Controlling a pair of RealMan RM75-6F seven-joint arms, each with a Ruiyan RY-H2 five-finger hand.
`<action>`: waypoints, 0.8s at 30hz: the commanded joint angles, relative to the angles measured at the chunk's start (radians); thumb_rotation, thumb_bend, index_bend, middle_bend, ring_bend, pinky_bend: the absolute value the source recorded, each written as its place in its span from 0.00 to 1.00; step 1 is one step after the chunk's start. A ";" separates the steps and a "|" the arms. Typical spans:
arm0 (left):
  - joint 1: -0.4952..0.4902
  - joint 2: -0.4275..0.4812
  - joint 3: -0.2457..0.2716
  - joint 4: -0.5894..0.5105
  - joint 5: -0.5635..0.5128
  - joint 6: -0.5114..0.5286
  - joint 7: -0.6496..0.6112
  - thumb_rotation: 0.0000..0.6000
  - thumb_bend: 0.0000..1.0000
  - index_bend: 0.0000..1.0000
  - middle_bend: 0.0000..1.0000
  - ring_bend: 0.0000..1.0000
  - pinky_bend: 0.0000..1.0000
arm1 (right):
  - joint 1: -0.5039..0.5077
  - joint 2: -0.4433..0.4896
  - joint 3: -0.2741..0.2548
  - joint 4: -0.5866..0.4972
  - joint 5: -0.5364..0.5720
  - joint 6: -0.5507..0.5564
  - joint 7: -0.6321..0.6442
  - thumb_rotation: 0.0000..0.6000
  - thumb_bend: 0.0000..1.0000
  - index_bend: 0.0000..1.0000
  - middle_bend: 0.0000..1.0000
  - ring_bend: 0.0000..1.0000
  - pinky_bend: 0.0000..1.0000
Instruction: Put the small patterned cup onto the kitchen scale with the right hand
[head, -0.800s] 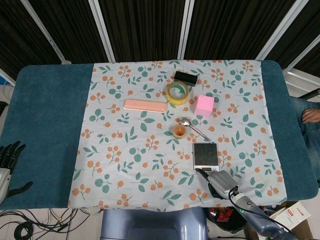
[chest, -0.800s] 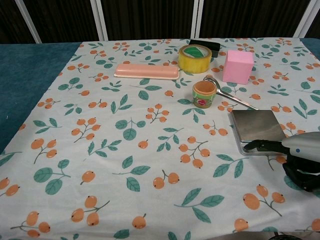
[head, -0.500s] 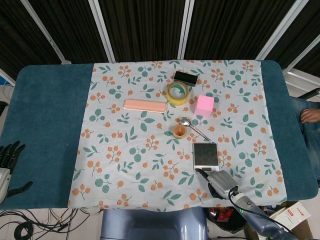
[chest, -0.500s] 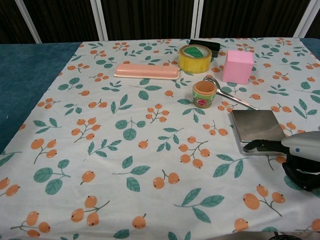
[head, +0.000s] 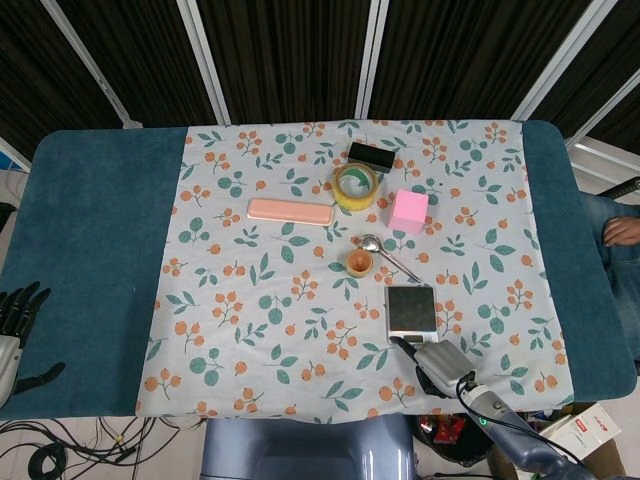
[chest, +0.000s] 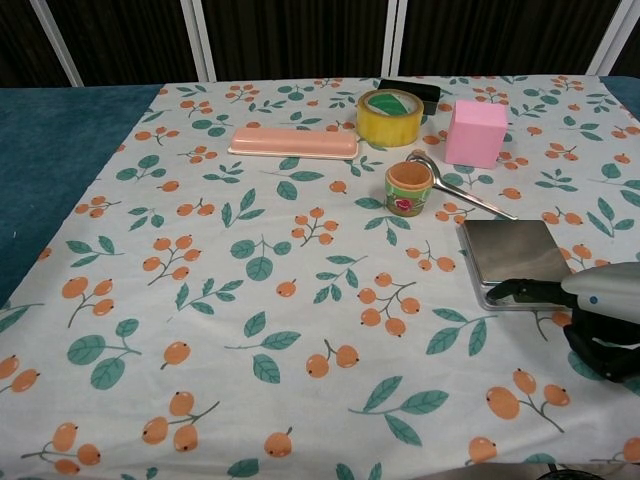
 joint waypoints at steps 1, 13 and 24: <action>0.000 0.000 0.000 0.000 0.000 0.000 0.000 1.00 0.10 0.00 0.00 0.00 0.00 | 0.001 -0.001 -0.001 0.001 0.002 -0.001 -0.002 1.00 0.84 0.03 0.91 1.00 0.98; 0.000 0.000 0.000 -0.001 0.000 0.000 0.000 1.00 0.10 0.00 0.00 0.00 0.00 | 0.004 0.004 -0.003 -0.003 0.004 -0.001 -0.004 1.00 0.84 0.04 0.91 1.00 0.98; 0.000 0.000 0.000 -0.001 -0.001 -0.001 -0.001 1.00 0.11 0.00 0.00 0.00 0.00 | 0.008 0.003 -0.009 -0.002 0.008 -0.008 -0.010 1.00 0.84 0.18 0.91 1.00 0.98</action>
